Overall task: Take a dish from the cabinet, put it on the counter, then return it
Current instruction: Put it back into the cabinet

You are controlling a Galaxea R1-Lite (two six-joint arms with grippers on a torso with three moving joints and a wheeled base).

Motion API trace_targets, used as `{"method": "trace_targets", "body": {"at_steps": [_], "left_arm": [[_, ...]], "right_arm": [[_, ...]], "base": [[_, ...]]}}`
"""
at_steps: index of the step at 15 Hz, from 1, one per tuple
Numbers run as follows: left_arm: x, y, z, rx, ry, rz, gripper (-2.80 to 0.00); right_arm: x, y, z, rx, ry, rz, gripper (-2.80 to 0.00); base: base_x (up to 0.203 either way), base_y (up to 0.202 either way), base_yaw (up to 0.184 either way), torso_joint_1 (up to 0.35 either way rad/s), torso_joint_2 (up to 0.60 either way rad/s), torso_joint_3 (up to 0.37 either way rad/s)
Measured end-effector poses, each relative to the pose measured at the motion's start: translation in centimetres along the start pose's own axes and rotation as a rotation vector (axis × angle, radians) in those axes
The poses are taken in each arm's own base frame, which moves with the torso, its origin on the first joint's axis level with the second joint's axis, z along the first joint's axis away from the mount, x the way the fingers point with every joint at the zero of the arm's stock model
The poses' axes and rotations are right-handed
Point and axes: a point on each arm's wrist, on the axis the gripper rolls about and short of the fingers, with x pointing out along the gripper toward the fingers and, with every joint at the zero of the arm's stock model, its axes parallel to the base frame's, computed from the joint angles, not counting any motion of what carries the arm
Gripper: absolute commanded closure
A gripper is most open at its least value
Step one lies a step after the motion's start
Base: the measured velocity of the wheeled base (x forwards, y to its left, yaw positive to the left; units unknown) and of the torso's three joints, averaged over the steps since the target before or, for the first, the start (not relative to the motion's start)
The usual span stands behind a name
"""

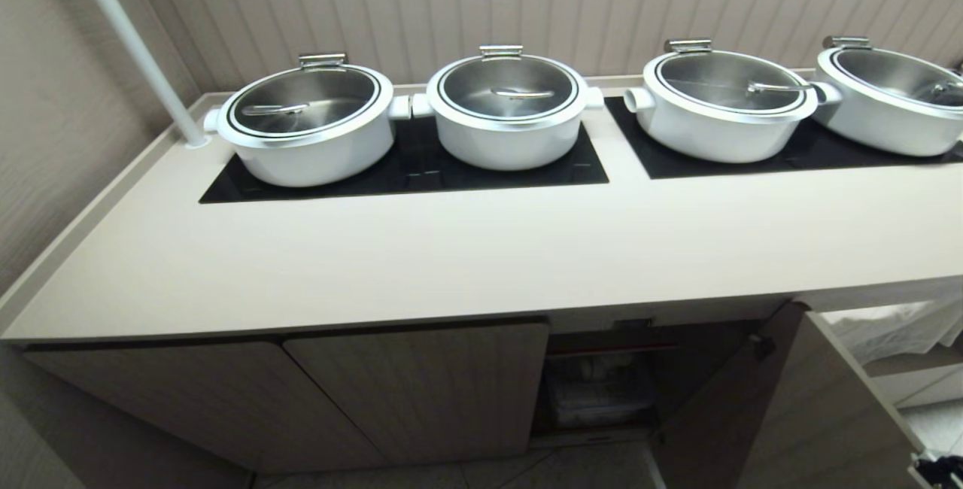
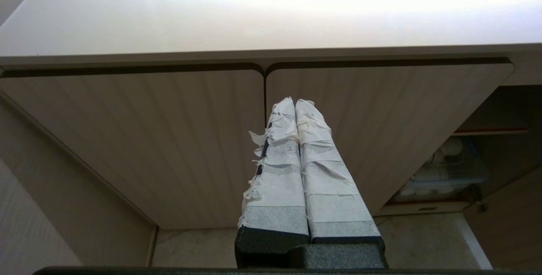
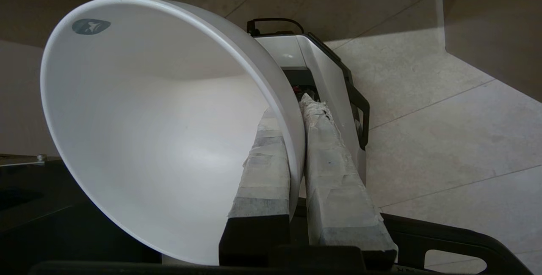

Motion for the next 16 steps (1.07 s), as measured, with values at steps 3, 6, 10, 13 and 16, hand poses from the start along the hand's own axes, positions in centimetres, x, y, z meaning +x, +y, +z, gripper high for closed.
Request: {"method": "trace_targets", "body": {"at_steps": [3, 6, 10, 13, 16], "left_arm": [[0.00, 0.00, 0.00, 0.000, 0.000, 0.000, 0.00], [0.00, 0.00, 0.00, 0.000, 0.000, 0.000, 0.00], [0.00, 0.00, 0.01, 0.000, 0.000, 0.000, 0.00], [-0.01, 0.00, 0.03, 0.000, -0.002, 0.000, 0.00], [0.00, 0.00, 0.02, -0.001, -0.001, 0.000, 0.00]], "right_arm": [[0.02, 0.01, 0.00, 0.000, 0.002, 0.000, 0.00], [0.03, -0.01, -0.04, 0.001, 0.007, -0.002, 0.00], [0.05, 0.02, -0.06, -0.001, 0.010, 0.001, 0.00], [0.05, 0.06, -0.07, 0.003, 0.012, 0.003, 0.00], [0.06, 0.11, -0.10, 0.002, 0.015, 0.007, 0.00]], "base": [[0.000, 0.000, 0.000, -0.081, 0.17, 0.089], [0.000, 0.000, 0.000, -0.083, 0.18, 0.099], [0.000, 0.000, 0.000, -0.108, 0.23, 0.116], [0.000, 0.000, 0.000, -0.135, 0.28, 0.148], [0.000, 0.000, 0.000, -0.141, 0.30, 0.165]]}}
